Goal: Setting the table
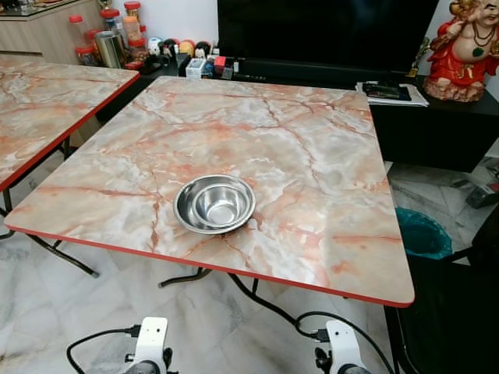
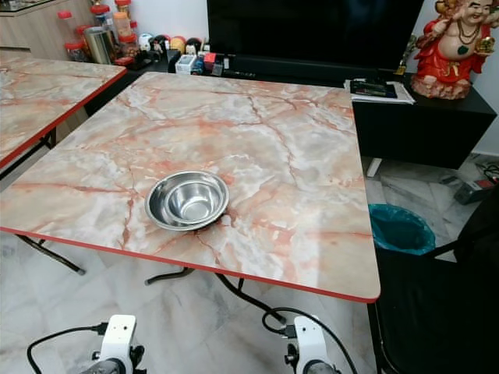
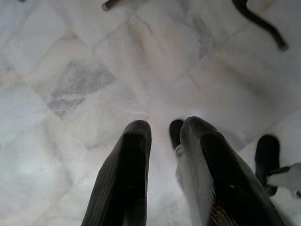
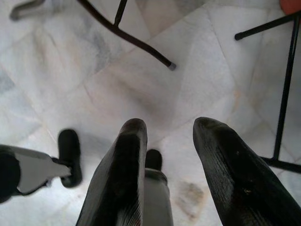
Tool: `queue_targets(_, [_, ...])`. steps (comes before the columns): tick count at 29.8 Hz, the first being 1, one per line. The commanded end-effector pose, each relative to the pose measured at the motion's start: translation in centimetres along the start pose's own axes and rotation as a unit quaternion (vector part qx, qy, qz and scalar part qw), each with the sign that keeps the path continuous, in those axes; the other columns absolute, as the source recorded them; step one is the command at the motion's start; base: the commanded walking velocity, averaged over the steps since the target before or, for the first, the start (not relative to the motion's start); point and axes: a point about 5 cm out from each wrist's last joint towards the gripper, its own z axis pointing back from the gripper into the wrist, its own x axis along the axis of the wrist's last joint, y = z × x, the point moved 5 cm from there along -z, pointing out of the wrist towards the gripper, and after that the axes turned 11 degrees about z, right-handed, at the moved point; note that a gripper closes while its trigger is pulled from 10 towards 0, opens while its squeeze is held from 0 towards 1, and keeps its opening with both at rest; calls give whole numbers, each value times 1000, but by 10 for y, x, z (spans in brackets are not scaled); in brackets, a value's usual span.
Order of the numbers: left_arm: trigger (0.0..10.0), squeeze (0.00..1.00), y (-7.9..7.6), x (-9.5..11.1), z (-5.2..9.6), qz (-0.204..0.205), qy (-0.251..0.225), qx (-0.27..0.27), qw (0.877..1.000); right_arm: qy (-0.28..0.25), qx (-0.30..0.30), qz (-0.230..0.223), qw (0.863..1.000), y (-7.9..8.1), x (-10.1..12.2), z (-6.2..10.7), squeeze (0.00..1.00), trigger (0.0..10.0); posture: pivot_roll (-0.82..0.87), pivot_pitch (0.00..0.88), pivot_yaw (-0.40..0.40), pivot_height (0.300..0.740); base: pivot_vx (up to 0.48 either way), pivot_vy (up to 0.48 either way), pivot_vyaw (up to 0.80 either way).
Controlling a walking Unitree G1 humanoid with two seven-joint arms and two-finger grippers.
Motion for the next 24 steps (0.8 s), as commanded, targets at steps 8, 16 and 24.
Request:
queue_targets(8, [10000, 0, 2, 3, -1, 4, -1, 7, 1000, -10, -4, -4, 1000, -2, 6, -1, 0, 10000, -23, 0, 3, 719, 0, 314, -105])
queue_targets(16, [10000, 0, 6, 2, 0, 13, 1, 15, 1000, -1, -6, -3, 1000, -2, 0, 0, 0, 10000, -21, 0, 1, 719, 0, 480, 0])
queue_targets(24, [10000, 0, 9, 2, 0, 13, 1, 19, 1000, 1, -7, -7, 1000, 0, -1, 0, 0, 10000, -18, 0, 7, 719, 0, 480, 0])
